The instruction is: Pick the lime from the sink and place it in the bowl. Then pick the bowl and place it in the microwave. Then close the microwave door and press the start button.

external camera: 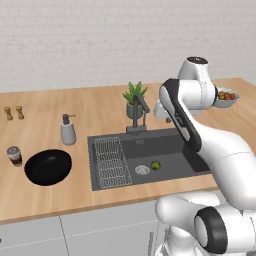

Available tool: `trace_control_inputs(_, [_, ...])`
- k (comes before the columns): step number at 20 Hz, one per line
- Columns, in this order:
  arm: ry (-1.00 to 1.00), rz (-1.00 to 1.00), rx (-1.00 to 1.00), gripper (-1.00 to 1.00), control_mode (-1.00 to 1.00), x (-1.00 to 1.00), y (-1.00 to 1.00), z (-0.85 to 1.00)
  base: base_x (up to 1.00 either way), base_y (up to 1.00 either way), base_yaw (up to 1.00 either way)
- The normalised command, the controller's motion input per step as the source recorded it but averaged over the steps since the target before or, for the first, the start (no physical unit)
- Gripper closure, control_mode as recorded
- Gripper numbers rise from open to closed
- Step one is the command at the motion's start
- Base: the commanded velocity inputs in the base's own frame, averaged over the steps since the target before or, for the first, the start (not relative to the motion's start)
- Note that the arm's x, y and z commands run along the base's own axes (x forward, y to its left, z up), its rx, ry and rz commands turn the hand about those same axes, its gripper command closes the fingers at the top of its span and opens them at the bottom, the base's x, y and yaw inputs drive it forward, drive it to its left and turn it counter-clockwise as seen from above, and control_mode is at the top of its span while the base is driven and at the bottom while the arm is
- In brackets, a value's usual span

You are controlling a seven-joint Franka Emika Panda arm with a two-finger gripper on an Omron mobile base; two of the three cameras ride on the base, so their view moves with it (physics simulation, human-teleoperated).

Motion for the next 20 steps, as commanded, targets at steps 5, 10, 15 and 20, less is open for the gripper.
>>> trace_control_inputs(5, [-0.02, 0.0, 0.0, -1.0, -1.0, -0.01, -0.11, -0.25, 0.0, 0.0, 0.0])
trace_control_inputs(10, [0.0, 0.0, 0.09, -1.0, -1.0, 0.0, -0.4, -0.95, 0.0, 0.0, 0.0])
trace_control_inputs(15, [0.0, 0.0, 0.11, -1.0, -1.0, 0.15, -0.31, -0.91, 0.0, 0.0, 0.0])
trace_control_inputs(20, [0.0, 0.0, 0.1, -1.0, -1.0, 0.34, -0.33, -0.49, 0.0, 0.0, 0.0])
